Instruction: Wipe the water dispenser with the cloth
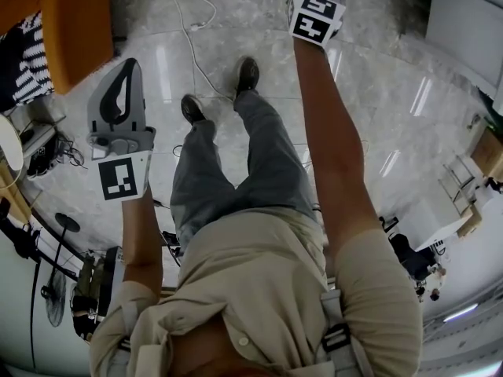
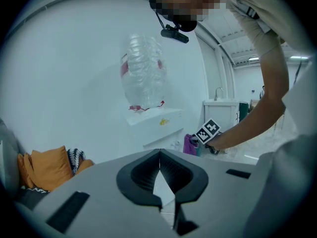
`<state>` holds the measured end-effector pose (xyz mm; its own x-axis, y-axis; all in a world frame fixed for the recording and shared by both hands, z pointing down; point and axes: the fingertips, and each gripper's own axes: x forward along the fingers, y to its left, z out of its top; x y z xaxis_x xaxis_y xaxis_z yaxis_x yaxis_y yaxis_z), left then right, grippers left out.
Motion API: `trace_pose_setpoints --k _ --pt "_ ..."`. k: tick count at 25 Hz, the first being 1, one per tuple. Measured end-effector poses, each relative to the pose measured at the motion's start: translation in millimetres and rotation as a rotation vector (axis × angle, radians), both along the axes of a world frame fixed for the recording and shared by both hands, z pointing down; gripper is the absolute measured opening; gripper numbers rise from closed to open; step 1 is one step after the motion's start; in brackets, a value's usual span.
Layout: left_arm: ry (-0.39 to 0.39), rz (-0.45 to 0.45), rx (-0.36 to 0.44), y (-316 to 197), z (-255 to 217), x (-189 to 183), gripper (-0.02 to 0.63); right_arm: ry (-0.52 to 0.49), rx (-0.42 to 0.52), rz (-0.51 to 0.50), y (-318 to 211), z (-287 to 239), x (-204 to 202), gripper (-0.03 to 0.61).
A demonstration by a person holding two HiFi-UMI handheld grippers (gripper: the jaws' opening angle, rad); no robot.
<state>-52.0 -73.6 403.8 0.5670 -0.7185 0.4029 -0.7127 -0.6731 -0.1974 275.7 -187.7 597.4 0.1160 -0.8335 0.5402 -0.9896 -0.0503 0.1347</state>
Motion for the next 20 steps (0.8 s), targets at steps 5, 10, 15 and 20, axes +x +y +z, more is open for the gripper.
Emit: trace_pose_setpoints --k 5,10,15,20 --pt "-0.002 -0.005 0.026 2.7 -33.8 -4.6 0.017 0.006 0.030 0.004 0.3 -38.2 2.2 0.061" --pt "-0.017 -0.003 0.041 6.4 -57.8 -17.3 0.017 0.032 0.061 -0.008 -1.3 -75.8 -3.6 0.061" --pt "-0.021 0.001 0.054 11.9 -79.0 -24.4 0.017 0.084 0.102 -0.062 -3.9 -118.5 -17.9 0.061" --pt "-0.016 0.004 0.076 15.0 -104.2 -32.4 0.017 0.108 0.113 -0.084 -4.1 -149.3 -27.0 0.061"
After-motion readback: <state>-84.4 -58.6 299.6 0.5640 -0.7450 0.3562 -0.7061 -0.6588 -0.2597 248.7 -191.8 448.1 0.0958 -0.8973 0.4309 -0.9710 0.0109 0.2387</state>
